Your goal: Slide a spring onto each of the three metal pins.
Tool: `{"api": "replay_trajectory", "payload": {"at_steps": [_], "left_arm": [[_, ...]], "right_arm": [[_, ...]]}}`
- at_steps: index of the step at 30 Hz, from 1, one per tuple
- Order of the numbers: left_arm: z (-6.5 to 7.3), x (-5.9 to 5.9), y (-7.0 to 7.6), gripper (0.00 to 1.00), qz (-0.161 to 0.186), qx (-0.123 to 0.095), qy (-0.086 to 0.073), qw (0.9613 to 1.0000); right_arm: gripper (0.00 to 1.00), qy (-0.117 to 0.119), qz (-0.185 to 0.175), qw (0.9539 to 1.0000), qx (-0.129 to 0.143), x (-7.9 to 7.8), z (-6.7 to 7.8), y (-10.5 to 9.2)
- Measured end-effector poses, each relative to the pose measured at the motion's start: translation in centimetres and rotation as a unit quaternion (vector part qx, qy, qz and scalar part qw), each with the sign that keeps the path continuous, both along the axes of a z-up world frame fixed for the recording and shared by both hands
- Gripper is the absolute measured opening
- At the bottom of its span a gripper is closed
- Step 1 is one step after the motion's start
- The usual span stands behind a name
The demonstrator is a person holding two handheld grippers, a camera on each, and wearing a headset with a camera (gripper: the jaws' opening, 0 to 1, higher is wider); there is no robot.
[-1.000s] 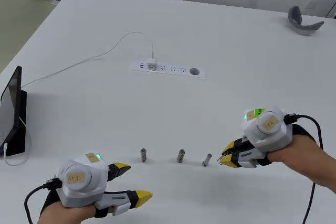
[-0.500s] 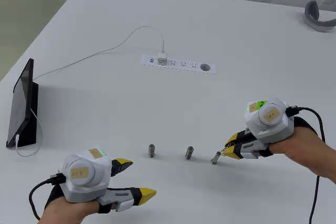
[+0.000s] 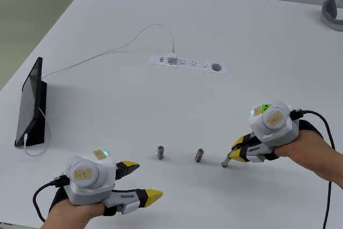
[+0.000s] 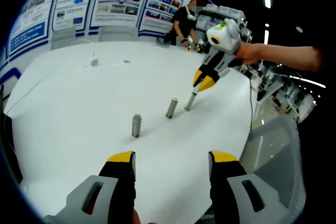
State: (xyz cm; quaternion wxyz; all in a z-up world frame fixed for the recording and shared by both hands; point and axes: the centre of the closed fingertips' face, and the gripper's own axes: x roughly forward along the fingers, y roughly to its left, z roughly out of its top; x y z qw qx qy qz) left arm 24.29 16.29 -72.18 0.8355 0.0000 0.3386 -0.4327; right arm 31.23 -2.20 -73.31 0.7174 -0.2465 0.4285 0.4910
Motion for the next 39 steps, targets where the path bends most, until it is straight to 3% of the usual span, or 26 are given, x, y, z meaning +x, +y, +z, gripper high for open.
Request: {"api": "replay_trajectory", "payload": {"at_steps": [16, 39], "left_arm": [[-0.3, -0.4, 0.4, 0.57, 0.005, 0.002, 0.005, 1.0], [-0.3, -0.3, 0.7, 0.57, 0.009, 0.004, 0.005, 0.9999]], "right_arm": [[0.13, -0.006, 0.019, 0.9996, -0.022, -0.3, -2.0, 0.4], [0.13, -0.005, 0.001, 0.9997, -0.025, -0.5, -4.9, 0.4]]}}
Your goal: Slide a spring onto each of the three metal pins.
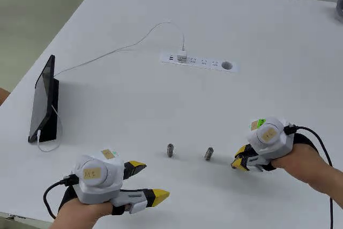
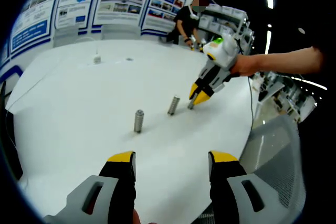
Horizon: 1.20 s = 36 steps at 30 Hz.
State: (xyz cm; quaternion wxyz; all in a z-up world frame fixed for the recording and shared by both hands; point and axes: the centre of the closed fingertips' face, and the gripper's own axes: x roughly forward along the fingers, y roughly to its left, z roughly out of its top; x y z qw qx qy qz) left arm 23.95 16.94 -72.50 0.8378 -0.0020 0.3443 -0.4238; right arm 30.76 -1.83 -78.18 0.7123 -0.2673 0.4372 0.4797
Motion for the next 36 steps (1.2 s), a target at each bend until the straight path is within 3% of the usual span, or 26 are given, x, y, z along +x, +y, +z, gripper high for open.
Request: {"api": "replay_trajectory", "payload": {"at_steps": [10, 14, 20, 26, 30, 35, 36], "left_arm": [[0.3, 0.2, 0.1, 0.57, 0.001, 0.001, -0.004, 1.0], [0.4, 0.3, 0.0, 0.57, 0.0, -0.001, -0.006, 1.0], [0.7, 0.4, -0.3, 0.57, 0.0, -0.003, -0.009, 1.0], [1.0, 0.5, -0.3, 0.58, 0.003, -0.003, -0.013, 0.9999], [1.1, 0.8, -0.2, 0.59, 0.008, -0.004, -0.016, 0.9998], [1.3, 1.0, -0.2, 0.6, 0.01, -0.004, -0.02, 0.9997], [1.3, 1.0, -0.2, 0.6, 0.011, -0.004, -0.02, 0.9997]], "right_arm": [[0.23, -0.003, -0.02, 0.9998, 0.008, -0.3, 0.6, -0.6], [0.3, -0.007, -0.059, 0.9979, 0.027, -0.4, 0.9, -1.3], [0.41, -0.009, -0.12, 0.9911, 0.057, -1.2, 1.1, -2.2], [0.5, -0.014, -0.193, 0.974, 0.118, -2.0, 2.0, -2.1], [0.54, -0.008, -0.22, 0.9669, 0.129, -2.8, 1.6, -2.4], [0.59, -0.016, -0.267, 0.9474, 0.175, -2.9, 2.6, -1.9], [0.6, -0.019, -0.28, 0.9415, 0.187, -2.8, 3.0, -1.9]]}}
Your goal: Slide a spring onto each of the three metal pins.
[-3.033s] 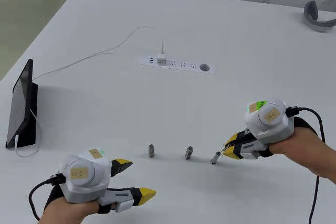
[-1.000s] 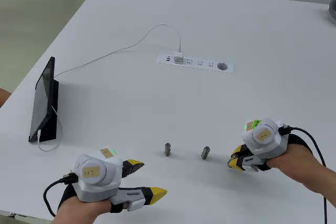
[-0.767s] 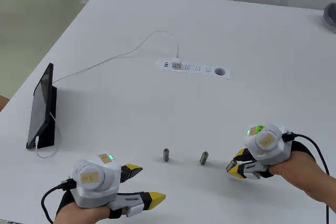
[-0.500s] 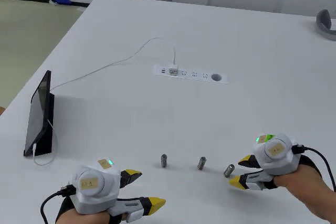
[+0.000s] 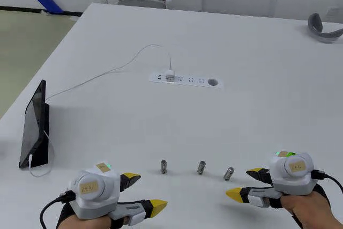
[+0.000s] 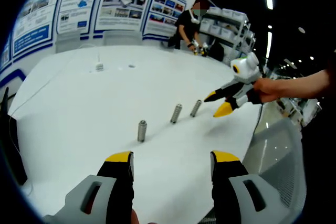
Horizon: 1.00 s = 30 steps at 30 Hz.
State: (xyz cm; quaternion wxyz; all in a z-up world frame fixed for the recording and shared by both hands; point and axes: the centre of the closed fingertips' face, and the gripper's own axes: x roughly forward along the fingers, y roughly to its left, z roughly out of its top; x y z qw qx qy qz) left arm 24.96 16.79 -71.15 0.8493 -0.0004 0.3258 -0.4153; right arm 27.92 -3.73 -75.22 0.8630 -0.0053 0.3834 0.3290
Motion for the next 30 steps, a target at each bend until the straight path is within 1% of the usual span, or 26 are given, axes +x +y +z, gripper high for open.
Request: {"api": "replay_trajectory", "payload": {"at_steps": [3, 7, 9, 13, 19, 23, 30], "left_arm": [[0.1, 0.1, 0.1, 0.61, 0.003, 0.0, -0.001, 1.0], [0.3, 0.3, 0.3, 0.62, 0.008, -0.004, -0.001, 1.0], [0.2, 0.4, 0.4, 0.62, 0.007, -0.001, -0.002, 1.0], [0.2, 0.5, 0.5, 0.63, 0.01, -0.001, -0.002, 0.9999], [0.2, 0.5, 0.6, 0.63, 0.013, -0.001, -0.001, 0.9999], [0.2, 0.6, 0.7, 0.63, 0.016, 0.0, 0.0, 0.9999], [0.3, 0.6, 0.7, 0.64, 0.019, 0.0, 0.001, 0.9998]], "right_arm": [[0.64, -0.004, -0.019, 0.9995, 0.025, -0.1, 0.6, 0.2], [0.69, -0.008, -0.024, 0.9992, 0.029, -0.7, 1.0, 0.4], [0.72, -0.01, -0.026, 0.9991, 0.03, -0.8, 1.2, 0.3], [0.75, -0.017, -0.032, 0.9984, 0.044, -1.4, 2.1, 0.8], [0.79, -0.021, -0.037, 0.998, 0.047, -2.3, 2.6, 1.2], [0.8, -0.022, -0.037, 0.9978, 0.049, -3.0, 2.5, 1.4], [0.81, -0.022, -0.044, 0.9976, 0.048, -3.5, 2.4, 1.0]]}}
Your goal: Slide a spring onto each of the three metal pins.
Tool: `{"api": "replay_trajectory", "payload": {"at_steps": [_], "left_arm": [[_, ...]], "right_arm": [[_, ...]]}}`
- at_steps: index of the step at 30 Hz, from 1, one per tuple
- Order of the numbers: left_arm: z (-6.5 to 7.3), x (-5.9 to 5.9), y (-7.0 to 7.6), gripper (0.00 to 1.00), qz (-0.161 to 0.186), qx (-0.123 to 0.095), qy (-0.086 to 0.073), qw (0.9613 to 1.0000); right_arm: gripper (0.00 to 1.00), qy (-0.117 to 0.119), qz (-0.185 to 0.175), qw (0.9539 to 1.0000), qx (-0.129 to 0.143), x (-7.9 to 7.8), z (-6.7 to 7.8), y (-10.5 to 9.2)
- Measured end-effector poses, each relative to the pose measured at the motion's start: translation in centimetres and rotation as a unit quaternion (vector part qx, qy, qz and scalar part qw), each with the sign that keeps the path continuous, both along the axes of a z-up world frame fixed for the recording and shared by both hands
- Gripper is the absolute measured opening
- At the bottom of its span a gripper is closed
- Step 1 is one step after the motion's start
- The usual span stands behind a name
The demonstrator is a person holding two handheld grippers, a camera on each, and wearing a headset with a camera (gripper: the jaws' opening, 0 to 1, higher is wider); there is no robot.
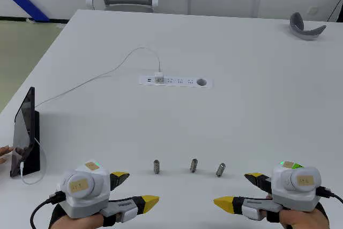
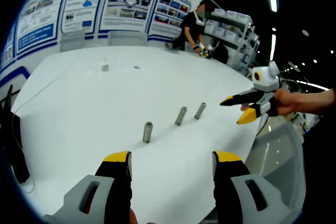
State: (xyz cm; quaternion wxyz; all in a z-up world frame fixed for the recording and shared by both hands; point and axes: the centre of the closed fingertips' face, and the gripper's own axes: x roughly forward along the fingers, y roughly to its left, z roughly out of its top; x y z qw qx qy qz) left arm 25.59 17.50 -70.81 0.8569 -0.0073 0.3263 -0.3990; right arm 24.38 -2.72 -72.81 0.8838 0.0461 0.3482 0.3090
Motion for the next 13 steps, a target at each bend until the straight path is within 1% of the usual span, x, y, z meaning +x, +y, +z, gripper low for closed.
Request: {"api": "replay_trajectory", "payload": {"at_steps": [5, 13], "left_arm": [[0.1, -0.02, -0.09, 0.63, 0.005, -0.005, 0.002, 1.0], [0.12, -0.18, -0.15, 0.64, 0.005, -0.004, 0.002, 1.0]], "right_arm": [[0.82, -0.001, -0.006, 1.0, -0.001, -0.21, 0.12, -0.48], [0.82, 0.001, -0.01, 0.9999, -0.005, -0.57, -0.01, -0.95]]}}
